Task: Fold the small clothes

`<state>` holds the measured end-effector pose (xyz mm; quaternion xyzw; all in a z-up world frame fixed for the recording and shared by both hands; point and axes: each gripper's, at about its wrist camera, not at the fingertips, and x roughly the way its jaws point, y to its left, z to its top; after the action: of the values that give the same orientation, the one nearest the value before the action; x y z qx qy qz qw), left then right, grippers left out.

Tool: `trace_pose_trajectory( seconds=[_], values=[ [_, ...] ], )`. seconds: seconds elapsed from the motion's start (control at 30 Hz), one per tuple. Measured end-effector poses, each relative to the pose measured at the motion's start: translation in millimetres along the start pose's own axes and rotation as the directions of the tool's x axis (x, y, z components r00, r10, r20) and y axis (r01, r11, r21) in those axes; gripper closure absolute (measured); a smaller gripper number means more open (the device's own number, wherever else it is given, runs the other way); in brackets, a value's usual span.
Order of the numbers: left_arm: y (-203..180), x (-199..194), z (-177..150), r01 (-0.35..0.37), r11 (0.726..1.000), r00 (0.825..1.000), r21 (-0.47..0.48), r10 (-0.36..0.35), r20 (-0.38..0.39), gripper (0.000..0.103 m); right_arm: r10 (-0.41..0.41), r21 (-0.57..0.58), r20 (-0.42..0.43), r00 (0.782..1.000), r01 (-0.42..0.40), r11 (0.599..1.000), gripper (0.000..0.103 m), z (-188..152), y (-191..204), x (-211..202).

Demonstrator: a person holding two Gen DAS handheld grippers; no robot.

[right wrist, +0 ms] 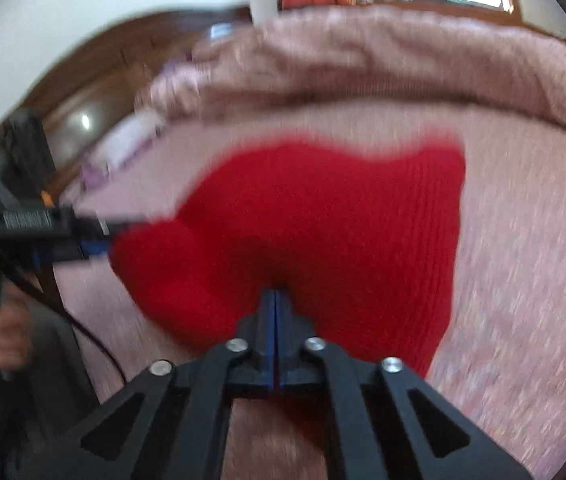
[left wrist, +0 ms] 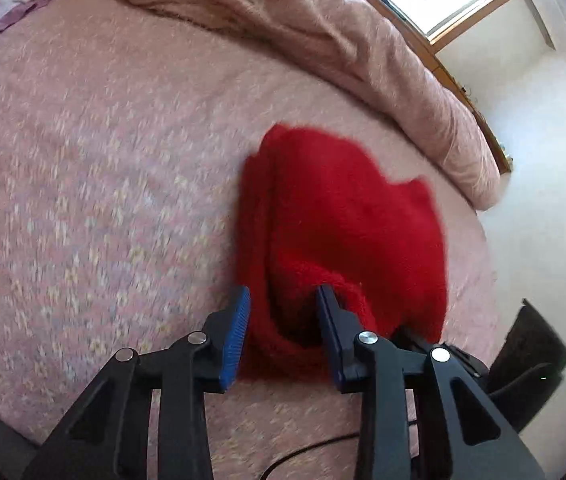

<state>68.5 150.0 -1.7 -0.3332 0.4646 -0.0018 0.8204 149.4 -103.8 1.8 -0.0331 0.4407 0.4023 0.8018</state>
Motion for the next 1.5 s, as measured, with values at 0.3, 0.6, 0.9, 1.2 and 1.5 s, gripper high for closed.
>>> trace_pose_trajectory(
  seconds=[0.3,0.6,0.9,1.2,1.5],
  values=[
    [16.0,-32.3,-24.1,0.073,0.997,0.997,0.008,-0.073,0.018,0.065,0.003,0.027,0.218,0.976,-0.009,1.0,0.065,-30.1,1.3,-46.4],
    [24.6,-38.7,-39.4,0.31,0.94,0.949,-0.14,-0.315,-0.017,0.029,-0.319,0.05,0.317,0.893,0.32,0.946,0.009,-94.2,19.5,-65.2],
    [-14.0,1.0,-5.4,0.217,0.97,0.974,-0.112,-0.222,-0.034,0.07,-0.376,0.07,0.294,0.879,0.373,0.925,0.009,-83.5,17.8,-48.1],
    [-53.8,-21.8,16.0,0.359,0.933,0.928,0.028,-0.36,0.092,0.082,-0.447,0.081,0.218,0.868,0.44,0.894,0.009,-79.1,11.2,-15.7],
    [-38.5,-20.8,21.4,0.426,0.904,0.901,-0.022,-0.422,0.101,0.082,-0.527,0.101,0.188,0.829,0.517,0.85,0.009,-22.1,15.6,25.1]
  ],
)
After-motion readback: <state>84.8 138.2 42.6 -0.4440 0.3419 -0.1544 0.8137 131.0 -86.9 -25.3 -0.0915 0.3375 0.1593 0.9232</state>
